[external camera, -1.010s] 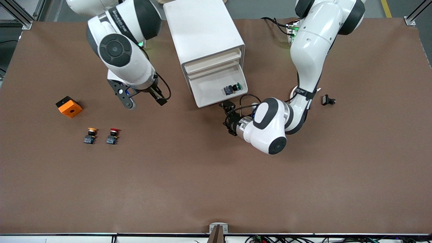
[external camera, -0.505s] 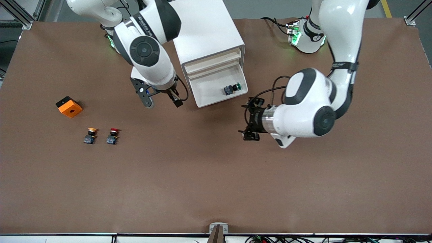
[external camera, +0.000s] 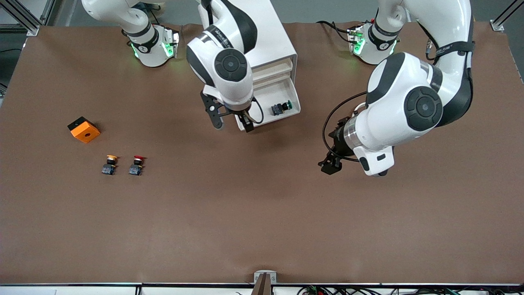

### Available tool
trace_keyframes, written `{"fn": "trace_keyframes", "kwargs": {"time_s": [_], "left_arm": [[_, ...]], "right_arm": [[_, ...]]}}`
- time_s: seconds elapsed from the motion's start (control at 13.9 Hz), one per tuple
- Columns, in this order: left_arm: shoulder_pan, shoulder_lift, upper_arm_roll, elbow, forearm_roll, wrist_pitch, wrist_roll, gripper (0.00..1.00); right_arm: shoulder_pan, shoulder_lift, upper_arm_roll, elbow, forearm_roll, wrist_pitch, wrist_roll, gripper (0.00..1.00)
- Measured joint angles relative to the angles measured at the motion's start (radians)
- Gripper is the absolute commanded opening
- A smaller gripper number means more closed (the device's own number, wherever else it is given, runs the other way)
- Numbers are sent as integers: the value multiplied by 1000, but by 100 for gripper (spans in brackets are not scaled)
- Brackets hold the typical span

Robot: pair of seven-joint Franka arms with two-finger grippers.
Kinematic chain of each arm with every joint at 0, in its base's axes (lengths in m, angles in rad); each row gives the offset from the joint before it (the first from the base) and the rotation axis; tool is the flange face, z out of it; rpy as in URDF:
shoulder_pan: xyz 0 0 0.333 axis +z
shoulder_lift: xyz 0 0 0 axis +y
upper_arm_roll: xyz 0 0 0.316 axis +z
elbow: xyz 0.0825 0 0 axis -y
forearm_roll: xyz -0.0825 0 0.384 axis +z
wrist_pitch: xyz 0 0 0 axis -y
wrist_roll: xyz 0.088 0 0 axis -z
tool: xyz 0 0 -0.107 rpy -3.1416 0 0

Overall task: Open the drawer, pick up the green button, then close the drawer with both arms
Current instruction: 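Grasp the green button with the right gripper while the left gripper withdraws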

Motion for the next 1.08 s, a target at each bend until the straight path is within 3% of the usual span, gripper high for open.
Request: {"fn": "trace_keyframes", "kwargs": {"time_s": [0.5,0.87,1.08], "left_arm": [[37,-83,14,-7,269,-69,391,100],[113,-142,15,-36,292,-115,680,100],[193,-249,1,-138,292,-111,857,100]], "right_arm": [[124,124,0,13,0,105,26,100],[150,160,0,16,0,124,26,100],[171,168,0,17,14,157,33,100]]}}
